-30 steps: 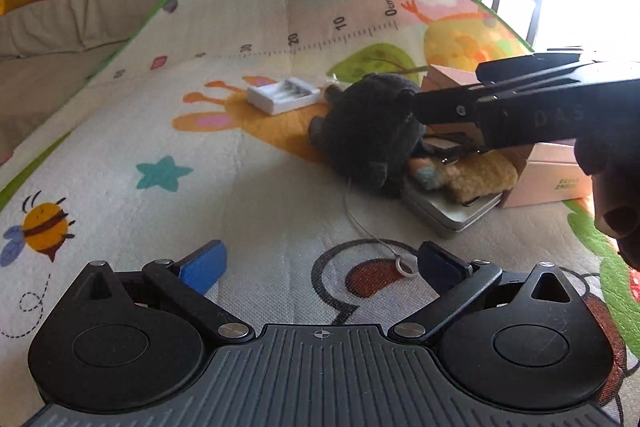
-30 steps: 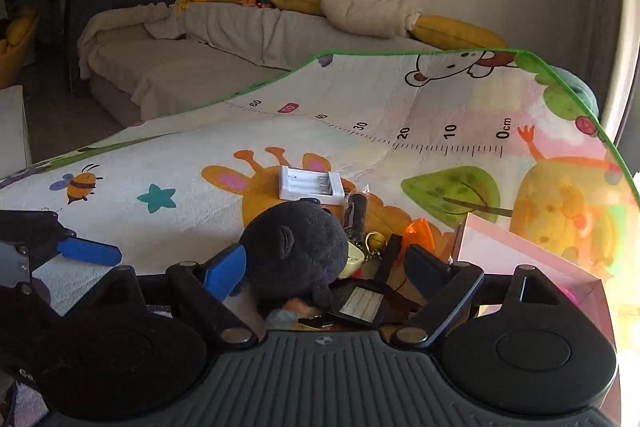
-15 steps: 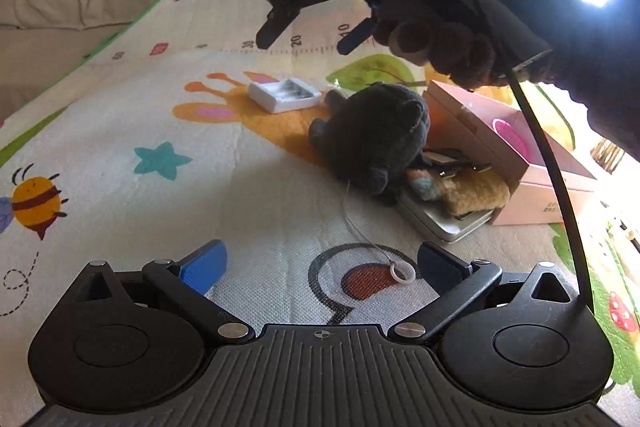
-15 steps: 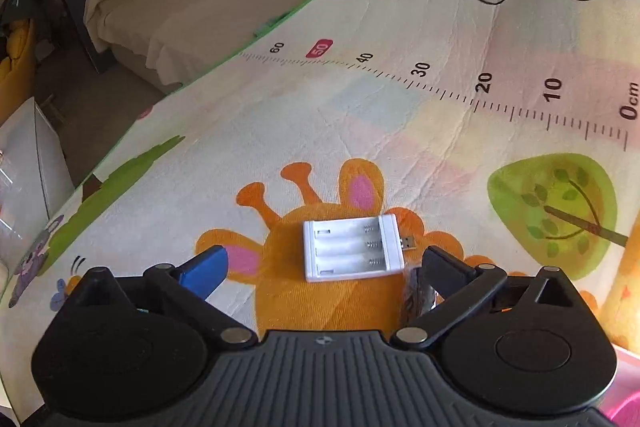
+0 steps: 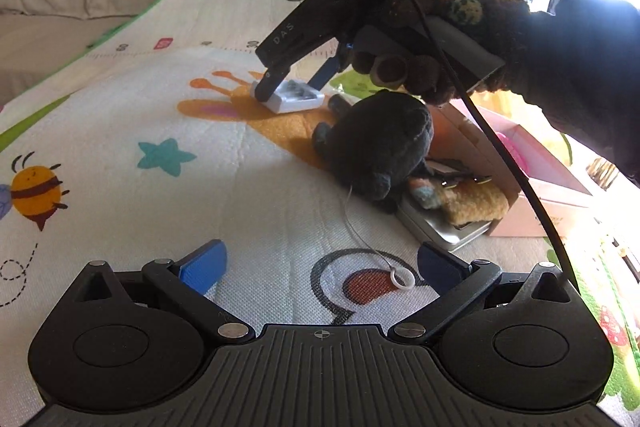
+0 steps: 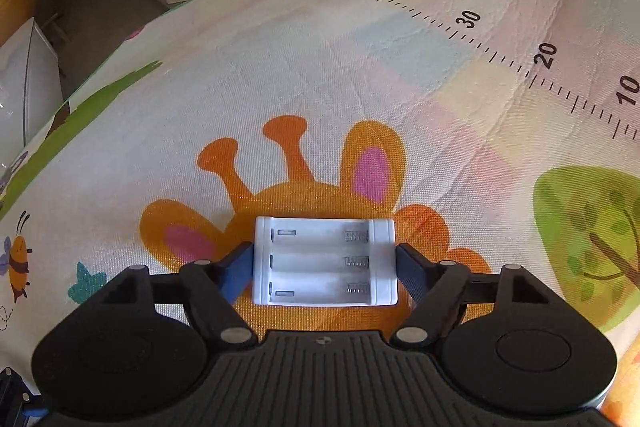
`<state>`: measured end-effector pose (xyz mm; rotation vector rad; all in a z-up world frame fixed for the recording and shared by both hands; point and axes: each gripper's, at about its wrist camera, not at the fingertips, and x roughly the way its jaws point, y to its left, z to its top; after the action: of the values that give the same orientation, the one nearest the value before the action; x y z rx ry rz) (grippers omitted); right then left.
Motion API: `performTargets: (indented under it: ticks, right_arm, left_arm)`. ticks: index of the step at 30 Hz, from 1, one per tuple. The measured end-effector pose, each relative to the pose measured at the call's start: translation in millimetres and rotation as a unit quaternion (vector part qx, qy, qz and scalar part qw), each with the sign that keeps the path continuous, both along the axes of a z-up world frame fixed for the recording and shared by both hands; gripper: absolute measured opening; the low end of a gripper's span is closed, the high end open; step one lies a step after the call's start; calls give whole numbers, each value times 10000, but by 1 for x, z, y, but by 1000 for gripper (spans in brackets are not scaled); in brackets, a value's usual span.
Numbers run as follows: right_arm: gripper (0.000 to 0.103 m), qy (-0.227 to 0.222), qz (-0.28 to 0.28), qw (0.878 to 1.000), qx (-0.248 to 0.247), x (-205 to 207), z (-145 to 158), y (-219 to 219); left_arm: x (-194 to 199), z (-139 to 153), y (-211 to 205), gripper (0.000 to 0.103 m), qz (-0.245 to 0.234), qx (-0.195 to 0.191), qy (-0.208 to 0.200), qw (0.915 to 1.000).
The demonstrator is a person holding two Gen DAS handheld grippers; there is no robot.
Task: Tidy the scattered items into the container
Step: 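Move the right gripper to the white battery charger and grasp it, then grasp the silver tin with the left gripper while the right gripper holds the charger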
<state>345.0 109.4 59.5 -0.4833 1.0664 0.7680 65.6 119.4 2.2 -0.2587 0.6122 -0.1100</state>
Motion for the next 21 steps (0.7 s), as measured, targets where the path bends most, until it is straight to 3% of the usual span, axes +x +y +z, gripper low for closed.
performTargets:
  ticks: [5,9,12,17,21]
  right_arm:
    - [77,-143,-113,9988,449,-34,40,-31]
    - [77,-388,-68,9925,1156,-94,90,-92]
    - [77,-626,-167,9883,1379,-140,108,-142]
    - [77,-900,-904,9813,1441,-202,103,-229]
    - [77,-1035,-1660,9725,1267,-238,76,-286]
  left_arm:
    - [0,0,0,103,-14,1,13,10000]
    - [0,0,-2,103,-13,80,33,10000]
    - [0,0,-4,103,-11,117,40,9999]
    - [1,4,-9,103,-32,285,44,9996]
    - [2,17,-33,103,-535,357,-89,9979]
